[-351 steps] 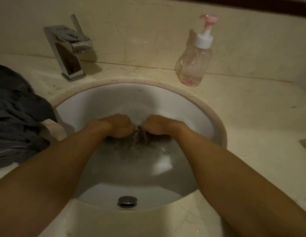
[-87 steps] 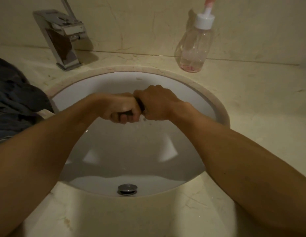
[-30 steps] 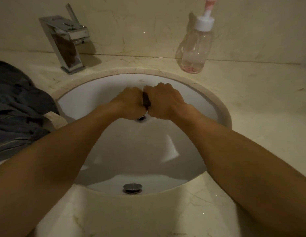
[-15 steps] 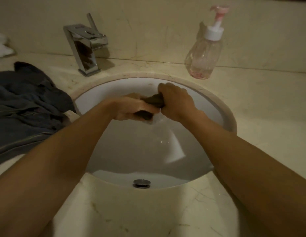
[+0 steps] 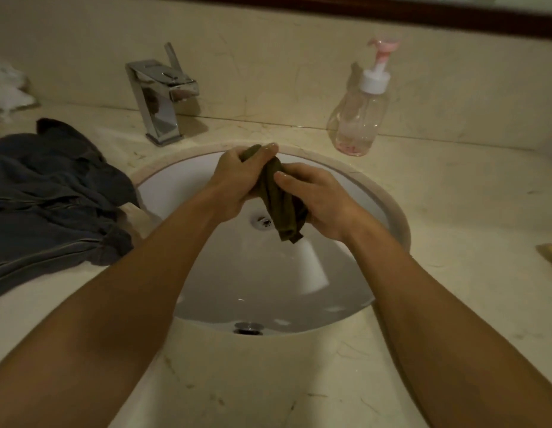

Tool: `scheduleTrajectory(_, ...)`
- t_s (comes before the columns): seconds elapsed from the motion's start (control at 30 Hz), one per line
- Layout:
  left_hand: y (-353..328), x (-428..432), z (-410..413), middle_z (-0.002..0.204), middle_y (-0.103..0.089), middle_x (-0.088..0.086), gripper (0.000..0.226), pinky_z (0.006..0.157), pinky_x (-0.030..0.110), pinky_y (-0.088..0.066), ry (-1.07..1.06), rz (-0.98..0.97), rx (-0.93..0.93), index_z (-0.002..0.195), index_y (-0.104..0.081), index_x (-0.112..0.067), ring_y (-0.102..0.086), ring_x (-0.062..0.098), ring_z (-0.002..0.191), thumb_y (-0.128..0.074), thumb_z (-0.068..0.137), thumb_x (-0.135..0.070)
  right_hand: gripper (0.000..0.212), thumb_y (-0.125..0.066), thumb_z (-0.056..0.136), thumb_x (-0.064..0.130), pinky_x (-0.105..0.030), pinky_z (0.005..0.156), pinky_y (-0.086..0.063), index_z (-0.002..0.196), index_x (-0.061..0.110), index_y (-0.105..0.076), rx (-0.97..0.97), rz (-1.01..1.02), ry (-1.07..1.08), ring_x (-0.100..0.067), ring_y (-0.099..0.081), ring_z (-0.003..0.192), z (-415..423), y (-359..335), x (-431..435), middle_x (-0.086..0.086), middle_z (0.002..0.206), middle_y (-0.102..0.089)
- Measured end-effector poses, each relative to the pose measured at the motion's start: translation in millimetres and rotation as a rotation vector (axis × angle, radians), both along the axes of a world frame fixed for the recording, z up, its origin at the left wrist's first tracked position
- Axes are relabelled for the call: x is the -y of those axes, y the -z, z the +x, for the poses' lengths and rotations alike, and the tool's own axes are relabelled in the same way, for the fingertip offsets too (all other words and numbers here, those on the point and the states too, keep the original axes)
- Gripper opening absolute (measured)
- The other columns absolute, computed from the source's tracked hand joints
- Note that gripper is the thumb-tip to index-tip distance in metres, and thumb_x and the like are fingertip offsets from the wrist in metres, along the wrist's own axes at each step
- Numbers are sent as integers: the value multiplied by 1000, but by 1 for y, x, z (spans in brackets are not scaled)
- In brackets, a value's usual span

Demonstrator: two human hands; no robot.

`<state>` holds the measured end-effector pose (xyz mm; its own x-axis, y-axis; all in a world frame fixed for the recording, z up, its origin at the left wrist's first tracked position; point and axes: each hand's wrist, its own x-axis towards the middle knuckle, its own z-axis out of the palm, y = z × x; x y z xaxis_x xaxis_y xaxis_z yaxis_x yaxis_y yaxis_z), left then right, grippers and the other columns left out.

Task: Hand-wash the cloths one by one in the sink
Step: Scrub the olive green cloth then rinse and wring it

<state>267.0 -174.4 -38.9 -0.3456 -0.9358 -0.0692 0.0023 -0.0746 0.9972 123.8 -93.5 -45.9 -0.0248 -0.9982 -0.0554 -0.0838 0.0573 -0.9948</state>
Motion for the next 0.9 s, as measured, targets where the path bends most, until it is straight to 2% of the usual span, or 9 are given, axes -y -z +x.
scheduleTrajectory(0.1,0,0,3,105,-70,12,62,85,38,-61,34,-78,-66,123,-55,-6,-74,22,93,-73,81,-48,14,-61,103,18,-30,73,-61,112,12,-70,144,-12,50,-20,-75,93,-4,-6,0,-8,104,-75)
scheduleTrajectory(0.17,4,0,4,114,-68,12,67,90,39,-59,76,-88,-49,125,-56,-8,-70,25,104,-74,76,-50,10,-60,103,15,-29,68,-61,99,14,-69,164,-11,134,-20,-74,92,-3,-8,1,-9,103,-73)
scheduleTrajectory(0.3,5,2,5,111,-69,0,48,79,31,-52,144,-90,149,123,-59,-24,-66,17,101,-75,83,-46,9,-59,103,20,-49,83,-64,99,13,-65,112,-8,363,-33,-71,102,-8,-4,9,-17,108,-72)
scheduleTrajectory(0.43,10,0,2,114,-70,-4,44,75,27,-45,217,-104,245,125,-61,-28,-62,11,104,-72,86,-47,10,-55,106,19,-30,71,-62,105,14,-62,17,-6,415,-23,-72,95,-6,-2,10,-9,103,-71)
scheduleTrajectory(0.6,7,6,2,119,-68,0,48,84,29,-52,195,-50,153,130,-55,-20,-66,15,105,-70,89,-40,4,-53,100,11,-47,89,-59,99,10,-57,280,-31,479,-30,-64,98,-9,-8,12,-13,101,-64)
scheduleTrajectory(0.67,8,7,2,118,-68,8,45,80,27,-58,157,-1,108,129,-55,-12,-68,19,105,-69,92,-33,22,-63,92,18,-57,97,-56,109,4,-59,367,17,343,-34,-64,107,-11,-9,9,-15,110,-64)
scheduleTrajectory(0.73,6,3,2,117,-69,12,40,80,28,-59,245,69,60,127,-59,-7,-67,24,110,-63,96,-33,45,-72,87,29,-60,96,-56,123,4,-62,317,97,215,-38,-66,114,-8,-8,8,-21,121,-66)
scheduleTrajectory(0.8,2,-3,1,118,-69,12,41,83,34,-59,337,131,5,127,-62,-9,-66,25,110,-60,97,-37,46,-74,92,41,-57,96,-57,124,9,-66,301,145,183,-36,-70,110,-2,-9,8,-19,117,-72)
scheduleTrajectory(0.9,-1,-7,-4,119,-68,12,41,83,38,-60,301,133,-10,128,-61,-12,-67,25,110,-56,99,-40,49,-71,90,55,-49,95,-58,118,15,-69,231,200,246,-29,-72,105,-2,-7,11,-10,107,-77)
